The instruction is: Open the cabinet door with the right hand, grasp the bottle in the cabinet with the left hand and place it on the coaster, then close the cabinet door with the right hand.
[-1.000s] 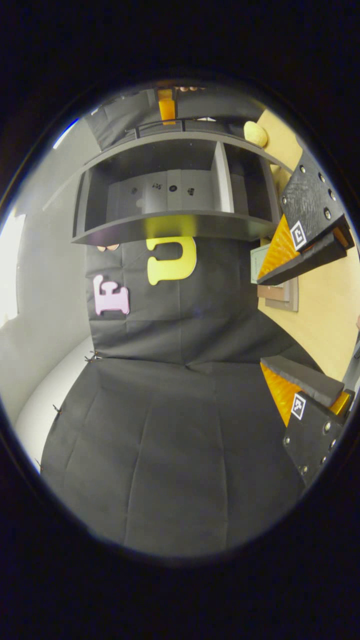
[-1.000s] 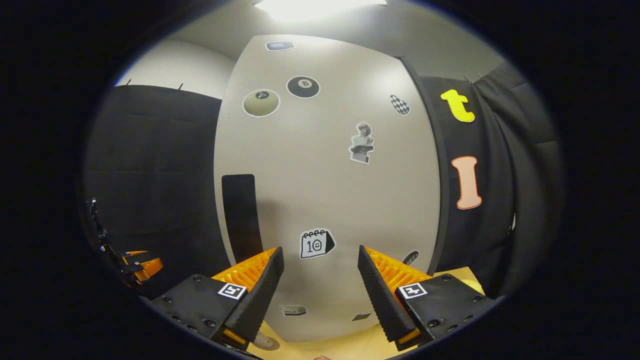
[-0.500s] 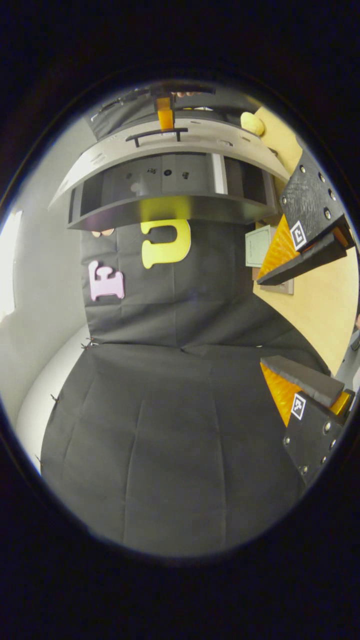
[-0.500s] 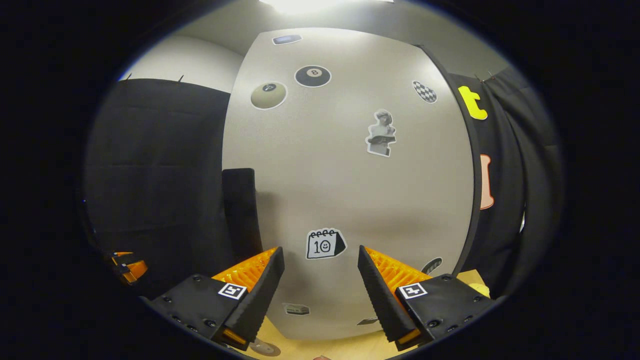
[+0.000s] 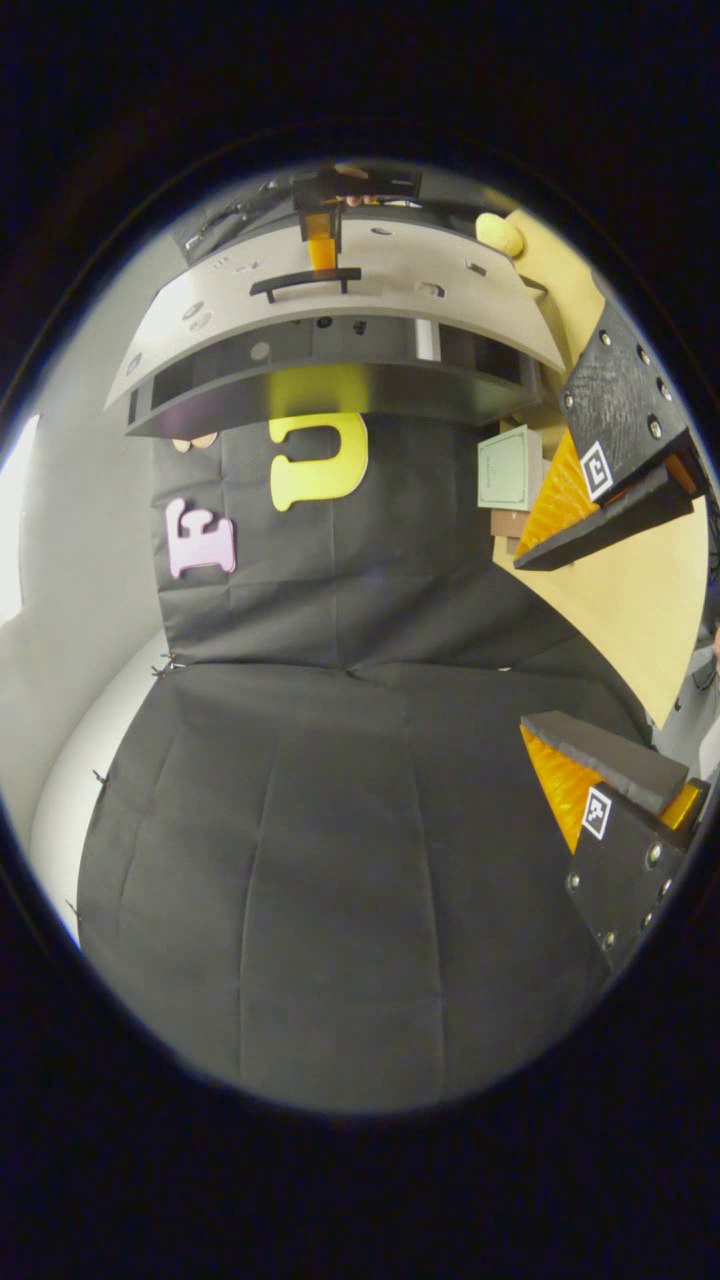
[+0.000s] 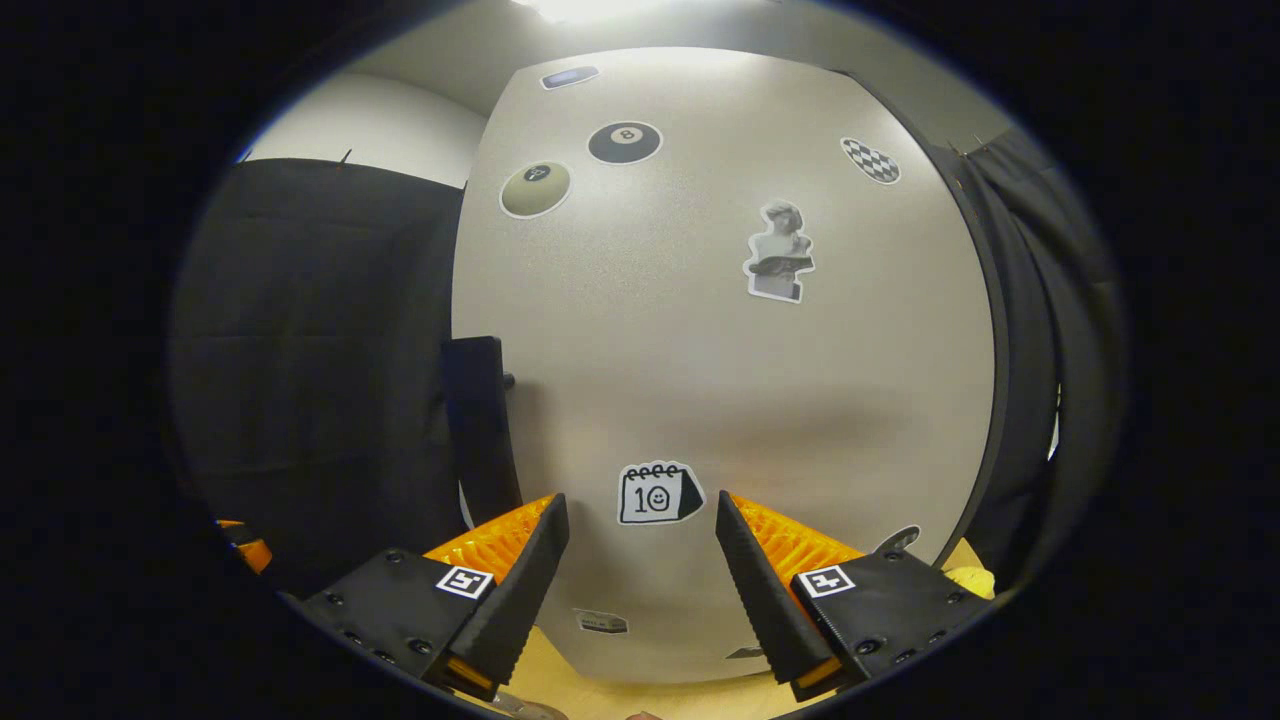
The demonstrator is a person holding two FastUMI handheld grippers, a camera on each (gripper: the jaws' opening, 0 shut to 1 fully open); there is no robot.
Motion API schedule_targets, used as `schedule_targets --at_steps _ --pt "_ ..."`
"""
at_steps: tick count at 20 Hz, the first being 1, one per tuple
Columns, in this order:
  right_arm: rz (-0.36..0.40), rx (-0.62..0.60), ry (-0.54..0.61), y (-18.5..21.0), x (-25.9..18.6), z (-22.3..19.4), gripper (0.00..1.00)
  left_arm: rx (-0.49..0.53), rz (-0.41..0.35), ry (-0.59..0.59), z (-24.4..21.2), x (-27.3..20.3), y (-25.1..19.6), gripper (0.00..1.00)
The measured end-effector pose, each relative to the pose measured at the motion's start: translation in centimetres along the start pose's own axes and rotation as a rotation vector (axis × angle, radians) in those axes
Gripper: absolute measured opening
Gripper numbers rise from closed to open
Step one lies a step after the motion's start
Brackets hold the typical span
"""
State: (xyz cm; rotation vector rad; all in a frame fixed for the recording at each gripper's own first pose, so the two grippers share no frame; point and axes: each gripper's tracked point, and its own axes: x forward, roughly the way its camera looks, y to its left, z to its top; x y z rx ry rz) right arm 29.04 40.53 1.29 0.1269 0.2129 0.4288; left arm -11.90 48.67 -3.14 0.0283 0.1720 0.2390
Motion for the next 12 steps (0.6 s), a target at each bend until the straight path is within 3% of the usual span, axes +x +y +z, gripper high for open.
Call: schedule_targets --at_steps 6,8,12 --pt "-0.032 0.046 -0.011 -0.3 1.9 -0.4 0.95 -0.003 0.017 0.009 -0.6 -0.1 1.2 0.85" --pt "-0.047 0.024 -0.018 -0.3 1.9 -0.5 0.91 -0.007 0.016 0.011 -0.6 -0.1 1.2 0.85" --pt "-0.049 -0.013 -0.008 0.1 1.6 -0.6 0.95 -0.011 0.006 -0.004 0.6 0.3 0.1 0.86"
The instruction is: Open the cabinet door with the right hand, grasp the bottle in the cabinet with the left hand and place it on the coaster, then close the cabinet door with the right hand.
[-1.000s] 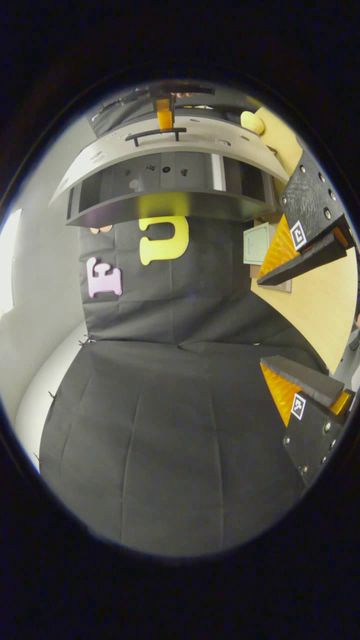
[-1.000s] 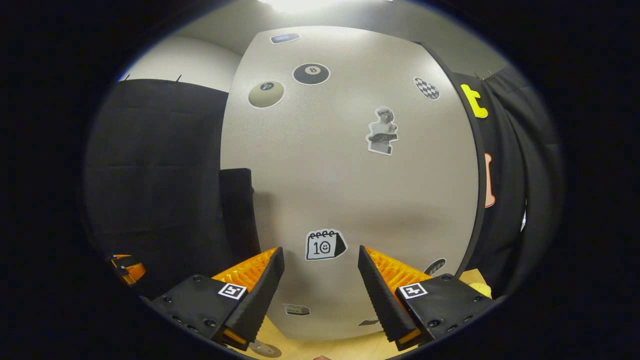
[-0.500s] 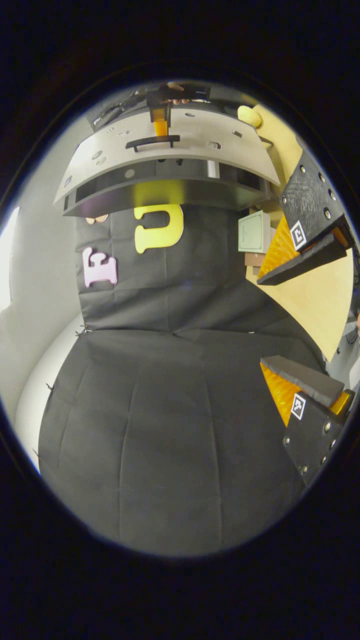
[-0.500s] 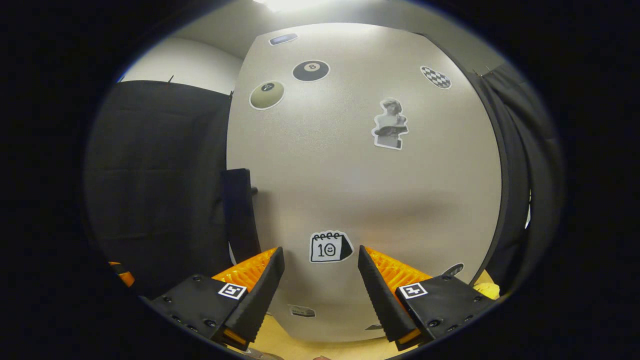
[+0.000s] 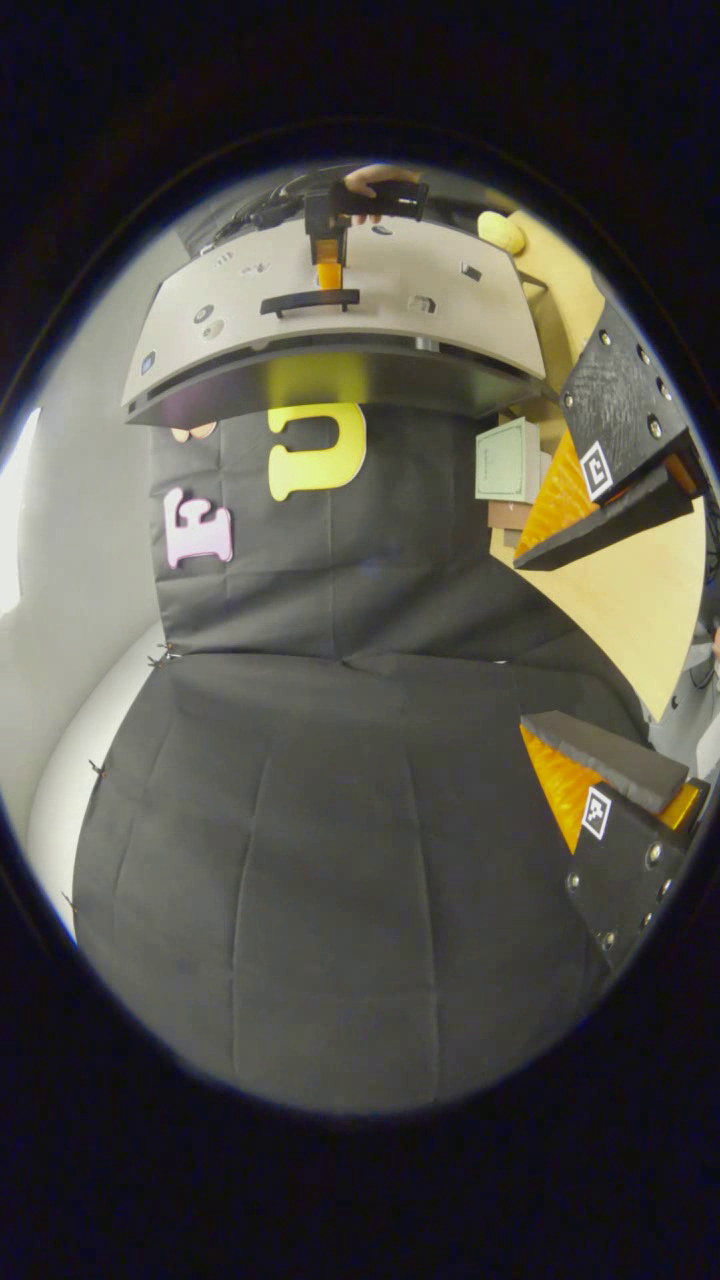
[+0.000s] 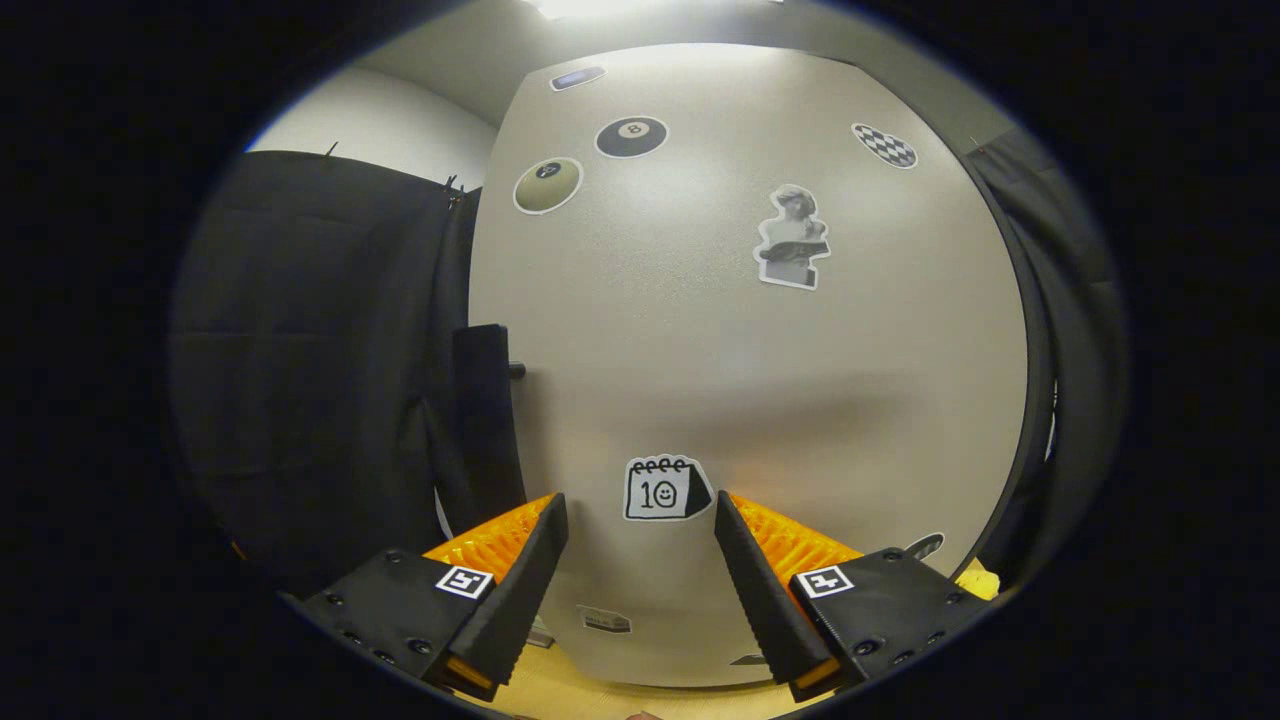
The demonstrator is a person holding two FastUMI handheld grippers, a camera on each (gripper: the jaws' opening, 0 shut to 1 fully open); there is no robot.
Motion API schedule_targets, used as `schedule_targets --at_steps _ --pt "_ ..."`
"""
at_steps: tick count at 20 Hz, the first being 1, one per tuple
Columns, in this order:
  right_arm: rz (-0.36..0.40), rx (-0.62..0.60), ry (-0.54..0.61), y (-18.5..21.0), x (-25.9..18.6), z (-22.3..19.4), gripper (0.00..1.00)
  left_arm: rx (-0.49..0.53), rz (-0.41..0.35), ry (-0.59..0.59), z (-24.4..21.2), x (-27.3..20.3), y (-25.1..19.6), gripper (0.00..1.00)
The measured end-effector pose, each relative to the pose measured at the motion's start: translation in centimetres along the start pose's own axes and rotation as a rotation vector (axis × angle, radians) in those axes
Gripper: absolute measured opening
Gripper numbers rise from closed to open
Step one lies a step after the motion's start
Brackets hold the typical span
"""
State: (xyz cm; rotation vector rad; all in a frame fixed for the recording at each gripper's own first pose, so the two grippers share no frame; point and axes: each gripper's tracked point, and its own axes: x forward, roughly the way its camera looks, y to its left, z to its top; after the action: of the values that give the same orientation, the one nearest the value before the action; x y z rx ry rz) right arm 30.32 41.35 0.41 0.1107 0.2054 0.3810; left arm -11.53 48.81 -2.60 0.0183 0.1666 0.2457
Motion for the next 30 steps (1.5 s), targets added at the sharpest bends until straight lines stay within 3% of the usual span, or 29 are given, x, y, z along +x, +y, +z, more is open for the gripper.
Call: schedule_targets --at_steps 4,10,13,14,21,25,26,30 --pt "0.011 -0.007 -0.028 -0.6 -2.5 1.0 0.94 -0.005 -0.036 -0.043 2.2 -0.3 -3.3 0.85" --pt "0.032 -0.037 -0.032 -3.7 -11.1 1.4 0.94 -0.014 -0.135 -0.08 4.8 -1.7 -12.0 0.86" --pt "0.005 -0.056 -0.048 -7.0 -15.5 2.0 0.91 -0.022 -0.193 -0.102 6.1 -3.2 -17.1 0.89" --pt "-0.009 -0.056 -0.052 -8.4 -16.8 2.1 0.91 -0.021 -0.21 -0.106 6.5 -3.8 -18.6 0.86" --pt "-0.134 -0.039 -0.062 -18.3 -25.8 1.5 0.94 -0.001 -0.309 -0.147 9.1 -8.3 -28.2 0.85" --pt "-0.194 -0.021 -0.053 -23.3 -30.0 0.3 0.91 0.002 -0.342 -0.153 9.6 -10.8 -32.3 0.87" --pt "-0.204 -0.016 -0.056 -24.3 -30.9 0.2 0.94 0.004 -0.343 -0.154 9.6 -11.4 -32.9 0.85" --pt "-0.244 -0.022 -0.043 -27.1 -33.3 -0.9 0.91 0.015 -0.332 -0.163 10.7 -12.2 -34.1 0.85"
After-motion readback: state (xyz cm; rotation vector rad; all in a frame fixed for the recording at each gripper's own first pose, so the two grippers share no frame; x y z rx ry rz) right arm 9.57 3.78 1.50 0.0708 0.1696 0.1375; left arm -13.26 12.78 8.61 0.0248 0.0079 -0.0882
